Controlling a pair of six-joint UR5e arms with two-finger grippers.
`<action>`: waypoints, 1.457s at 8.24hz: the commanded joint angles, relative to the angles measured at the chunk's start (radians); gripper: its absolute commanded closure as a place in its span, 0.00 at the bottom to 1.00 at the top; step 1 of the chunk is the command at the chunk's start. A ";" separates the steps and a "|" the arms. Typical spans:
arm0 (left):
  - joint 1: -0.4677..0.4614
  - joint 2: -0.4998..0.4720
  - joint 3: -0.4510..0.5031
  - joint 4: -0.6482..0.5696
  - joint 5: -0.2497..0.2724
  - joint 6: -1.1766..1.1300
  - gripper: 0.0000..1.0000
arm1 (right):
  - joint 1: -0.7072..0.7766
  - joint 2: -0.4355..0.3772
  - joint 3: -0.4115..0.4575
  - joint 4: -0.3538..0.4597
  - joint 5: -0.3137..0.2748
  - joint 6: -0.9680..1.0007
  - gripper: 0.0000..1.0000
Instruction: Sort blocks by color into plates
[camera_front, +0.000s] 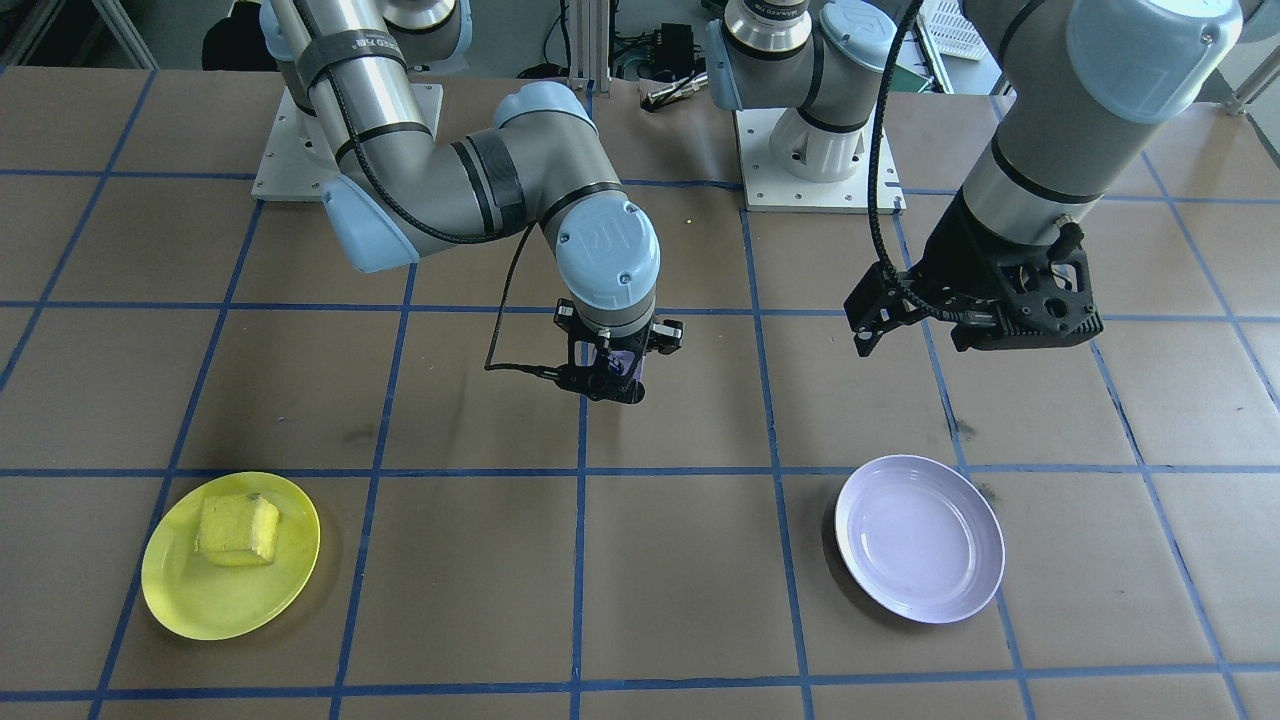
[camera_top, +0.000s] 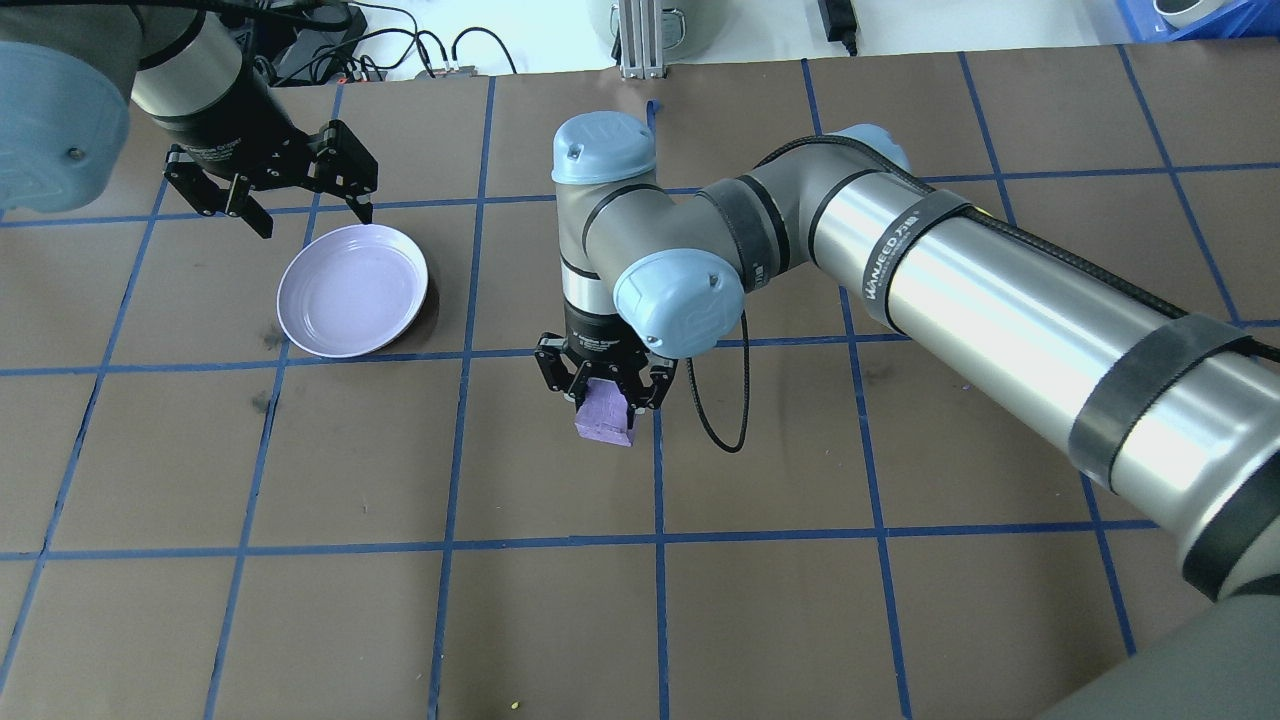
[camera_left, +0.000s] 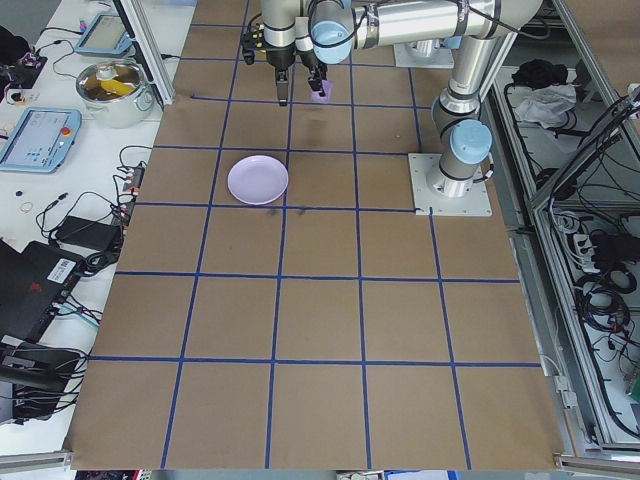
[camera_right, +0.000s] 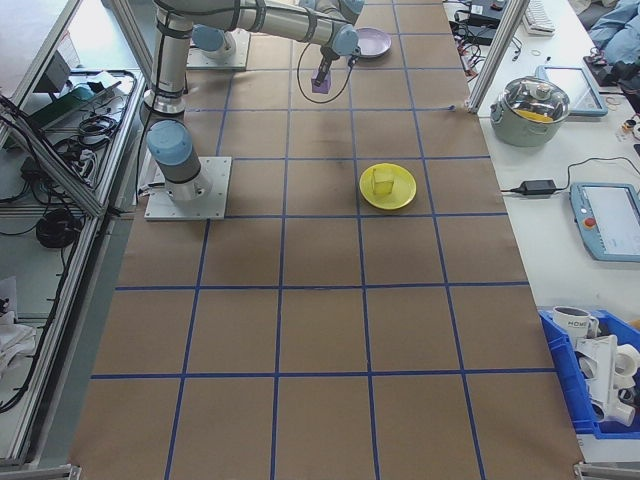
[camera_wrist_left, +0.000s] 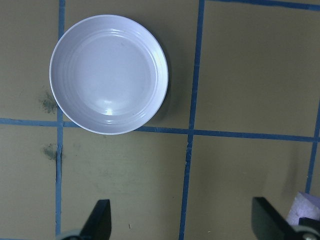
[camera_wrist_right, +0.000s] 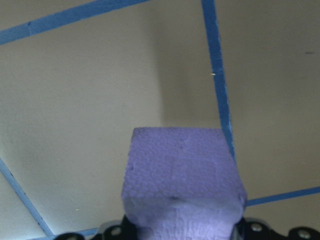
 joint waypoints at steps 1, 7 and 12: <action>0.000 0.000 -0.002 0.001 -0.001 0.000 0.00 | 0.029 0.065 -0.003 -0.099 0.016 0.020 0.73; 0.000 0.003 -0.085 0.070 -0.001 0.005 0.00 | -0.011 0.044 -0.071 -0.066 0.014 -0.079 0.00; -0.162 -0.003 -0.093 0.083 -0.013 -0.004 0.00 | -0.249 -0.205 -0.130 0.210 -0.222 -0.582 0.00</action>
